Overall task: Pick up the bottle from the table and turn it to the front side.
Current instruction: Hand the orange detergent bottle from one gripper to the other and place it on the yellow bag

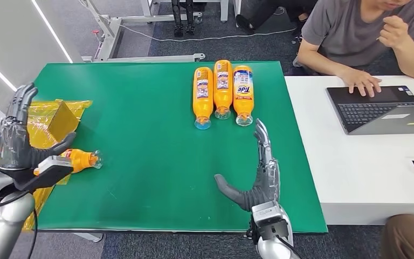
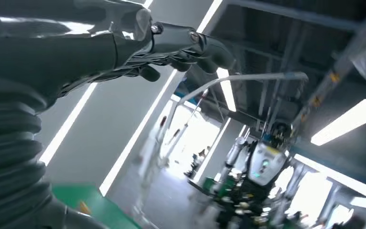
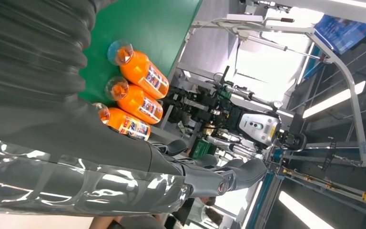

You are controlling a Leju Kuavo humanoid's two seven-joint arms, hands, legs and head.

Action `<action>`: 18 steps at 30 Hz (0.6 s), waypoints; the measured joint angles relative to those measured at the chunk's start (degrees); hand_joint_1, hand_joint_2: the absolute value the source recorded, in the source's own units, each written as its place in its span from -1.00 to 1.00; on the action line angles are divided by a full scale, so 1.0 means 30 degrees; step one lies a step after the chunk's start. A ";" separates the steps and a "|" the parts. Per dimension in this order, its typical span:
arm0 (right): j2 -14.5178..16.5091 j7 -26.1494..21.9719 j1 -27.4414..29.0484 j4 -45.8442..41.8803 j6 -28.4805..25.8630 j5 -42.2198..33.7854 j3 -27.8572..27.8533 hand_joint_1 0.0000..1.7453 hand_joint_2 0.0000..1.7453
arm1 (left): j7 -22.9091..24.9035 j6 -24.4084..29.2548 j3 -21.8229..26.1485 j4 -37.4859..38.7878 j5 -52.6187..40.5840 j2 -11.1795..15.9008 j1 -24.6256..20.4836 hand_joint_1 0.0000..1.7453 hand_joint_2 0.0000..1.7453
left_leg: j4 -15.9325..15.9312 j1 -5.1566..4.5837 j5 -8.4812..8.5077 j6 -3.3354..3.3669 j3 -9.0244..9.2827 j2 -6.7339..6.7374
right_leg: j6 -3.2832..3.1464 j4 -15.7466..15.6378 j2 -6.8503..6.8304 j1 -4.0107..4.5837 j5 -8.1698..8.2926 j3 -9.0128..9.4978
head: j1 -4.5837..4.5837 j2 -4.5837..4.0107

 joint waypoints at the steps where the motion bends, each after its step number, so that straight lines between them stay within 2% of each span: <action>1: 0.0000 -0.0013 0.0002 0.0000 -0.0056 0.0055 0.0000 -1.00 1.00 | -0.0507 0.0115 0.0035 -0.0302 0.1063 -0.0729 0.0218 -1.00 1.00 | 0.0000 -0.0003 -0.0001 0.0001 -0.0002 -0.0002 | 0.0001 -0.0004 -0.0002 -0.0001 0.0000 0.0002 | 0.0000 0.0000; 6: -0.0015 -0.0219 0.0302 -0.0040 -0.0740 0.0432 -0.0009 -1.00 1.00 | -0.1318 0.1104 -0.1228 -0.1864 0.5282 -0.4104 0.1656 -1.00 1.00 | 0.0005 -0.0022 -0.0036 0.0051 -0.0008 0.0009 | 0.0018 -0.0036 0.0004 -0.0008 -0.0006 0.0008 | 0.0005 0.0000; 11: -0.0029 -0.0229 0.1336 -0.0698 -0.1286 0.1142 -0.0184 -1.00 1.00 | -0.1392 0.1705 -0.2002 -0.2900 0.6698 -0.7005 0.3819 -1.00 1.00 | 0.0006 -0.0025 -0.0076 0.0071 -0.0014 0.0020 | 0.0048 -0.0049 0.0014 -0.0015 -0.0027 0.0010 | 0.0004 0.0000; 14: -0.0029 -0.0044 0.1772 -0.1044 -0.1266 0.1381 -0.0357 -1.00 1.00 | -0.1398 0.1776 -0.2047 -0.3599 0.6351 -0.8004 0.4861 -1.00 1.00 | 0.0005 -0.0018 -0.0090 0.0087 -0.0013 0.0019 | 0.0057 -0.0049 0.0012 -0.0014 -0.0043 0.0008 | 0.0002 0.0000; 18: -0.0040 -0.0073 0.2105 -0.1175 -0.1233 0.1337 -0.0592 -1.00 1.00 | -0.1398 0.1787 -0.2056 -0.4411 0.5779 -0.8683 0.5634 -1.00 1.00 | 0.0002 -0.0013 -0.0098 0.0075 -0.0008 0.0018 | 0.0041 -0.0030 0.0007 -0.0011 -0.0055 0.0008 | 0.0000 0.0000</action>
